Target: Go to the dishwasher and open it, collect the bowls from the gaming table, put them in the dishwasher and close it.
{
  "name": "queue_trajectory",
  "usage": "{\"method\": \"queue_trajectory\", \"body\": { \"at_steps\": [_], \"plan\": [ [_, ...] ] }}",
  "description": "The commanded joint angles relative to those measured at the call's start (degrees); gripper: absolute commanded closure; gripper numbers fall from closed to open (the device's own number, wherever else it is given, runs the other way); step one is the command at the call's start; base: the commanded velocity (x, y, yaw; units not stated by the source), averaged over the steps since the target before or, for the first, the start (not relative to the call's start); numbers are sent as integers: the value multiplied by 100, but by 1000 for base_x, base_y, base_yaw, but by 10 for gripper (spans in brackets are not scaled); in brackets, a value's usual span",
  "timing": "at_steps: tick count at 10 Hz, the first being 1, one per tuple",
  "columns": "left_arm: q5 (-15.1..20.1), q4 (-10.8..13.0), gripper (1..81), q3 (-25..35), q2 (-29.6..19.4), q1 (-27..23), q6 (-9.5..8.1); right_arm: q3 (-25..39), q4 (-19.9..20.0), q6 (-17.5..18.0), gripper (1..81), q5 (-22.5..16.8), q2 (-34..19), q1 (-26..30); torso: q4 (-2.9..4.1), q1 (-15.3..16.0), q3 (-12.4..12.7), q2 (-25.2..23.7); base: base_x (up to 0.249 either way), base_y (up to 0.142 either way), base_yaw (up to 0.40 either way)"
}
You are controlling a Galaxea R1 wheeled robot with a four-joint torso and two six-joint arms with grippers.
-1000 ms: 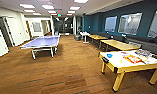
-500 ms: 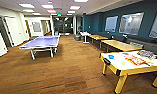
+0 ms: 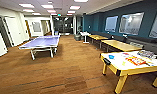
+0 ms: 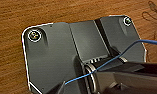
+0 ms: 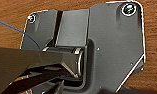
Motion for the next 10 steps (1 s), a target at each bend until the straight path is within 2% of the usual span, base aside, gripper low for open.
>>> {"method": "queue_trajectory", "body": {
  "at_steps": [1,4,6,10],
  "plan": [
    [280,-16,10,17,8,-290,21,-10,7,-21,10,-277,40,283,0,0,0,0,0,0,0],
    [280,19,10,17,0,-290,30,7,16,-21,10,-277,48,274,0,0,0,0,0,0,0],
    [289,37,10,17,-18,-290,21,-1,16,-21,10,-277,48,265,0,0,0,0,0,0,-136],
    [360,55,10,26,-9,-290,30,-1,16,-12,10,-277,40,256,0,-4,0,0,0,0,-345]
  ]
}}
